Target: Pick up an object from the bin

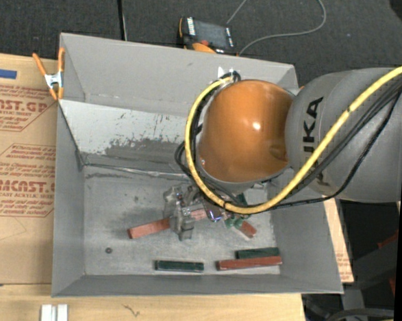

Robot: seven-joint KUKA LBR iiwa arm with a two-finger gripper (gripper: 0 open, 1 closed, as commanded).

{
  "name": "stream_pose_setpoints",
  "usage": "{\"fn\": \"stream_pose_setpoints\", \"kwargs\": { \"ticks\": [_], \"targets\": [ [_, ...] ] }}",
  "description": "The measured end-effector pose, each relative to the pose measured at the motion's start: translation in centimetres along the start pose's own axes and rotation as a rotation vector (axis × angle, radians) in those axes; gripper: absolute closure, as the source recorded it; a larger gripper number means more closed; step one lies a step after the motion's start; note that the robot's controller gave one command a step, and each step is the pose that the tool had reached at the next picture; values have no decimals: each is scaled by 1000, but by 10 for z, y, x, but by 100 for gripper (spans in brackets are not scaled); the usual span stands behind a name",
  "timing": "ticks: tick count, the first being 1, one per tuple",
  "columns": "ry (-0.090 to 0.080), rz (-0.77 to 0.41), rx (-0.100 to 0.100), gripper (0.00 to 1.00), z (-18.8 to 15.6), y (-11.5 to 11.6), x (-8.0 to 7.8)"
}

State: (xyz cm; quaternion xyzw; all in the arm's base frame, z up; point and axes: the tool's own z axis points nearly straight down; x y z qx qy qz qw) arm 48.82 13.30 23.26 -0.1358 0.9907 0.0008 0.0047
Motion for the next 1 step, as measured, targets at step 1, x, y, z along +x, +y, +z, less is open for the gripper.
{"fn": "stream_pose_setpoints", "kwargs": {
  "ticks": [1],
  "targets": [
    [5,-298,-1,100,-19,8,-5]
  ]
}}
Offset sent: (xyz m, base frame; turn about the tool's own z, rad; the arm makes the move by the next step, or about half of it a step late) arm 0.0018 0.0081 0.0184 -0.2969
